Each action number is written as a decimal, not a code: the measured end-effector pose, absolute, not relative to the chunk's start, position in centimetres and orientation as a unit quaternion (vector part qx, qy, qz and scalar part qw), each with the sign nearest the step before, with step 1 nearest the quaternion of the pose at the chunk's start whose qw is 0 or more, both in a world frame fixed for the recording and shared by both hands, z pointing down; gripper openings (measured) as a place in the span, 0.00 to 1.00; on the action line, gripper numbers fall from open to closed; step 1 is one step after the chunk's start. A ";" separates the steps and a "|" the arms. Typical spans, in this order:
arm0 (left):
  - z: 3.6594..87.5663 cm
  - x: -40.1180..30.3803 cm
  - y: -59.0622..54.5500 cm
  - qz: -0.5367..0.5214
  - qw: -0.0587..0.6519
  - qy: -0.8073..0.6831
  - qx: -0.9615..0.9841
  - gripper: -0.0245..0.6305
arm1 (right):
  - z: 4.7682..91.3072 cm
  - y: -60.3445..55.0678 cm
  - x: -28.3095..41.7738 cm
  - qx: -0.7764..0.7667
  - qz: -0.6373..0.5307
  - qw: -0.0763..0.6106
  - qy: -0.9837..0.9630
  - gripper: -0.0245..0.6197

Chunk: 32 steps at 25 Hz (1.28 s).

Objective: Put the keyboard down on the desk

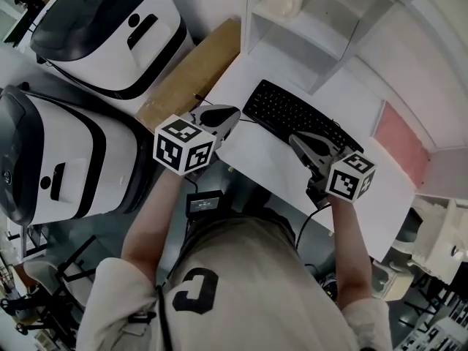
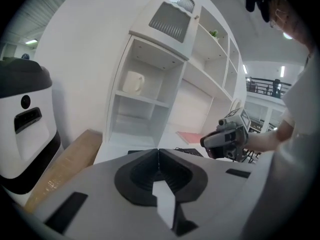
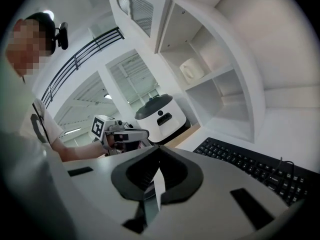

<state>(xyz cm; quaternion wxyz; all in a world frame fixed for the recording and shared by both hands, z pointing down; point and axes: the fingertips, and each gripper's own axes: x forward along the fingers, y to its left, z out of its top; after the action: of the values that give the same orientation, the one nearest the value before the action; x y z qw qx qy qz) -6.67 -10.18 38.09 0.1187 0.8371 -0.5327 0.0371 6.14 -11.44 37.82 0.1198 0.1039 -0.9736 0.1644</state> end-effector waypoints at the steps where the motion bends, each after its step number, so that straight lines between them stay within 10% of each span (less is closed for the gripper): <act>1: 38.4 -6.8 -9.9 0.045 0.115 -0.531 0.838 0.07 | 37.9 -11.0 5.9 0.106 0.163 0.121 -0.973 0.08; 32: 39.0 4.2 -0.6 0.099 0.028 -0.339 0.935 0.07 | 37.8 2.1 10.0 0.229 0.150 0.036 -0.961 0.08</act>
<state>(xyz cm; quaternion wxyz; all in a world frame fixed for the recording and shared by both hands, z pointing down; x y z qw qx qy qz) 4.16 -0.61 39.03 0.0276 0.9351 -0.3394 0.0985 10.04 2.08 37.76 0.0363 0.2288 -0.9612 0.1496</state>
